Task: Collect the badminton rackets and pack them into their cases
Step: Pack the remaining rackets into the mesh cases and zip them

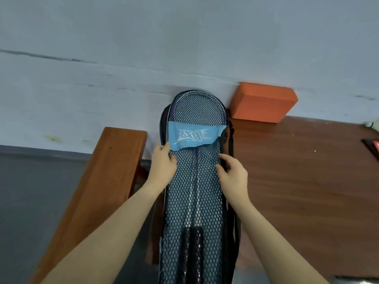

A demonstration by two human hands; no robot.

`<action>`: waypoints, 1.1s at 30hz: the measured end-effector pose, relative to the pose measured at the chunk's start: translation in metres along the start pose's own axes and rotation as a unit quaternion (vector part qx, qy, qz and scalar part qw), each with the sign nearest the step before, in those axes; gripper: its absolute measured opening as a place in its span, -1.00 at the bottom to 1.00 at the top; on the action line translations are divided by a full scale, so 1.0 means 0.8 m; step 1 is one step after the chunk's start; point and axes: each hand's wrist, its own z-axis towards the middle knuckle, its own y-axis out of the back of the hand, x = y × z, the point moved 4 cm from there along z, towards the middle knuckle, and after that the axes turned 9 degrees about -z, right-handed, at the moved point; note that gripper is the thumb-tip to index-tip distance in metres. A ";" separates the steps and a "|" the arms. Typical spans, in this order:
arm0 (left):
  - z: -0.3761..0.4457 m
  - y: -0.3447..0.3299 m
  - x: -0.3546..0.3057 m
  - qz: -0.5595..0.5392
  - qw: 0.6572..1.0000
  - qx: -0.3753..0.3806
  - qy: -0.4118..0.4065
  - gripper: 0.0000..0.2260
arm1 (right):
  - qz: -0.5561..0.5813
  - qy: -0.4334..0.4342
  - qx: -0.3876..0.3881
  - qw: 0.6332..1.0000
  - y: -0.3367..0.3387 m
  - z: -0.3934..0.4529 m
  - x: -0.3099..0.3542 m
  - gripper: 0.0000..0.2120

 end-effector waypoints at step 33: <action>-0.061 0.015 0.026 0.231 0.973 0.010 -0.002 -0.65 | -0.119 -0.003 0.098 0.988 -0.012 -0.003 -0.041 -0.64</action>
